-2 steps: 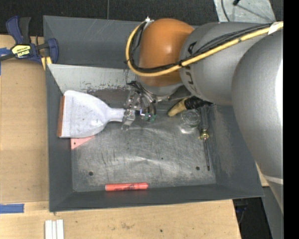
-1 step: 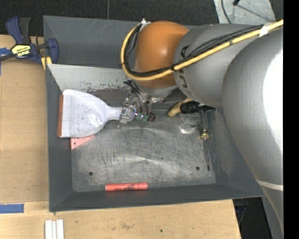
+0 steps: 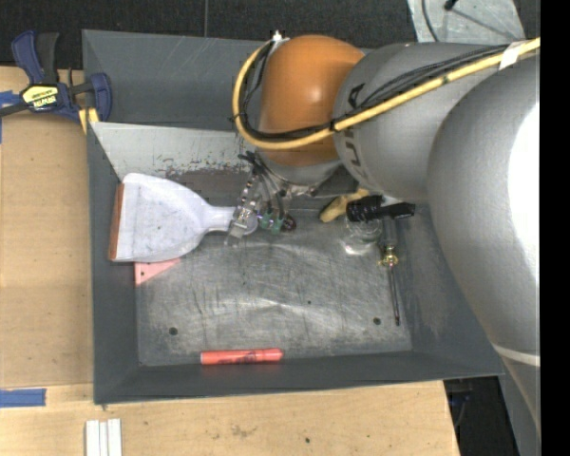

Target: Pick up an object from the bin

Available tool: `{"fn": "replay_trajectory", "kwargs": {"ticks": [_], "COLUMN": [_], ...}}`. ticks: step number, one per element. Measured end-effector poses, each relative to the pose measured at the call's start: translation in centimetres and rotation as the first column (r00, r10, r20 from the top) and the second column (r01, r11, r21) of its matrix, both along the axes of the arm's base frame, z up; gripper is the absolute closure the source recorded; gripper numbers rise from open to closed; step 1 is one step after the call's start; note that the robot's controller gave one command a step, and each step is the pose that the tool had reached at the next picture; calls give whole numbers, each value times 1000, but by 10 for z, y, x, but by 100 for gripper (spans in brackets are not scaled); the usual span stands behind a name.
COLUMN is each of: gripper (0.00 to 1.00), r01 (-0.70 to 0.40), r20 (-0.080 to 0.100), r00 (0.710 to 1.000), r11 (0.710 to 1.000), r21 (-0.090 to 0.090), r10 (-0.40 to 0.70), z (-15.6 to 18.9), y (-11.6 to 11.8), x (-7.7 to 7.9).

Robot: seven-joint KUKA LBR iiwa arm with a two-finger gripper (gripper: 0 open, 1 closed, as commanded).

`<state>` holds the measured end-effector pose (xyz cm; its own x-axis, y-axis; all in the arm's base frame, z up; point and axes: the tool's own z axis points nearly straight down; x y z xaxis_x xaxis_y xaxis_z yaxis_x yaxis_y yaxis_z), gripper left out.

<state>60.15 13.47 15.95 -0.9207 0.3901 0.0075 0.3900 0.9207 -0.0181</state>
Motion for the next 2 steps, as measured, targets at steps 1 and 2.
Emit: {"fn": "replay_trajectory", "kwargs": {"ticks": [1,2], "gripper": [100,100], "r01": [55,225], "r20": [34,4], "r00": [998,974], "r11": [998,974], "r21": [15,10], "r10": [-56,-226], "z": [7,-55], "y": [7,7], "x": [4,-4]}}
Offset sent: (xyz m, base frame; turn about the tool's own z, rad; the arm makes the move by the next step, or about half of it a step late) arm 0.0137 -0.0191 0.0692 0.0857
